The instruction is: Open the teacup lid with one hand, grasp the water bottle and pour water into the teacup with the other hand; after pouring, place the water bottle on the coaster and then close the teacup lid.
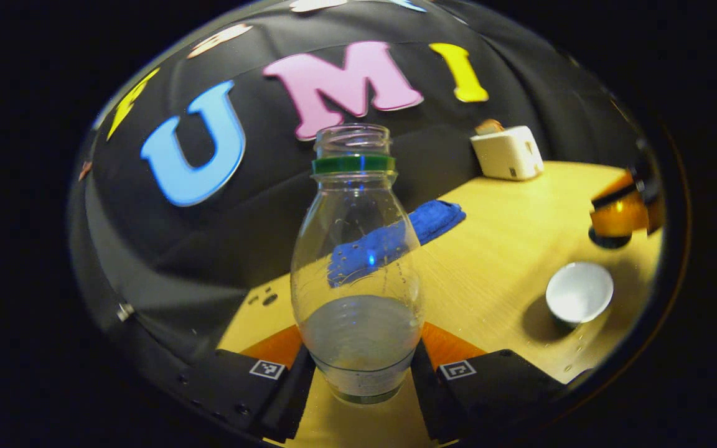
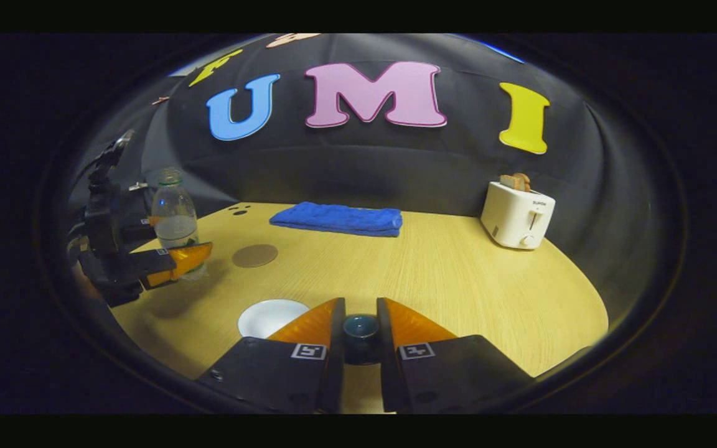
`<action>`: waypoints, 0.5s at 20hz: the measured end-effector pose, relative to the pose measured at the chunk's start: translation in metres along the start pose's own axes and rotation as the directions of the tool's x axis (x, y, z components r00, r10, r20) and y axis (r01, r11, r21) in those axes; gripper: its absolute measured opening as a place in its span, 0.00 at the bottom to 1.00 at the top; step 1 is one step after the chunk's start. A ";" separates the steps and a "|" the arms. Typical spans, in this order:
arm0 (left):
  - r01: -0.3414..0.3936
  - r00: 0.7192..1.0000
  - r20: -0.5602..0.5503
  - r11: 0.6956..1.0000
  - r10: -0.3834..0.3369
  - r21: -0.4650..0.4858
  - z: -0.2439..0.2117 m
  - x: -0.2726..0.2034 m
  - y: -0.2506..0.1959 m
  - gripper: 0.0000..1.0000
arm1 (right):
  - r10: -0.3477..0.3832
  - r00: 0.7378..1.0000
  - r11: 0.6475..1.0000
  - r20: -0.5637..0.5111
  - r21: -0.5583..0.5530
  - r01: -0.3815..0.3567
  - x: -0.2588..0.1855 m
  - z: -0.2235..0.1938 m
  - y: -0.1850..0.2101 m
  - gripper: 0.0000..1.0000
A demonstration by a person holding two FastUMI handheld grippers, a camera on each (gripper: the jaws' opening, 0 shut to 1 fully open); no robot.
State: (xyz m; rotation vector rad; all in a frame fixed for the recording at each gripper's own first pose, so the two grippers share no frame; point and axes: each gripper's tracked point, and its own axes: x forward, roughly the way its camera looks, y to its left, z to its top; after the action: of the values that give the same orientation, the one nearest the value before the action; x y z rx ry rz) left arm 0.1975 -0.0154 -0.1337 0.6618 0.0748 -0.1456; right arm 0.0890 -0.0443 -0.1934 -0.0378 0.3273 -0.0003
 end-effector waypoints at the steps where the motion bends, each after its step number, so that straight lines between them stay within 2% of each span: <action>1: 0.006 1.000 0.006 0.997 -0.007 0.079 0.002 -0.001 -0.001 0.75 | -0.007 1.000 1.000 0.000 0.007 0.007 -0.002 0.000 -0.003 0.28; 4: 0.037 0.999 0.009 0.962 -0.041 0.270 0.008 -0.002 -0.008 0.75 | -0.037 0.999 0.999 -0.001 0.021 0.037 -0.007 -0.006 -0.017 0.28; 5: 0.051 0.998 0.016 0.944 -0.059 0.327 0.010 -0.001 -0.013 0.75 | -0.044 0.999 0.999 -0.011 0.021 0.044 -0.007 -0.011 -0.021 0.32; 6: 0.057 0.997 0.021 0.920 -0.070 0.387 0.011 0.000 -0.019 0.75 | -0.049 0.999 0.998 -0.018 0.025 0.049 -0.011 -0.015 -0.024 0.28; 8: 0.069 0.995 0.023 0.865 -0.092 0.497 0.009 0.003 -0.028 0.75 | -0.062 0.998 0.998 -0.022 0.027 0.063 -0.012 -0.020 -0.030 0.28; 10: 0.082 0.993 0.020 0.823 -0.113 0.562 0.008 0.007 -0.040 0.75 | -0.075 0.997 0.997 -0.024 0.025 0.076 -0.017 -0.024 -0.037 0.28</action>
State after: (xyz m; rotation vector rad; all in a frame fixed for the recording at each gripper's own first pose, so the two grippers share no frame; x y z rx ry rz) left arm 0.1982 -0.0518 -0.1525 1.2477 0.0131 -0.2905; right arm 0.0653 -0.0817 -0.2093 -0.0241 0.3487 -0.0802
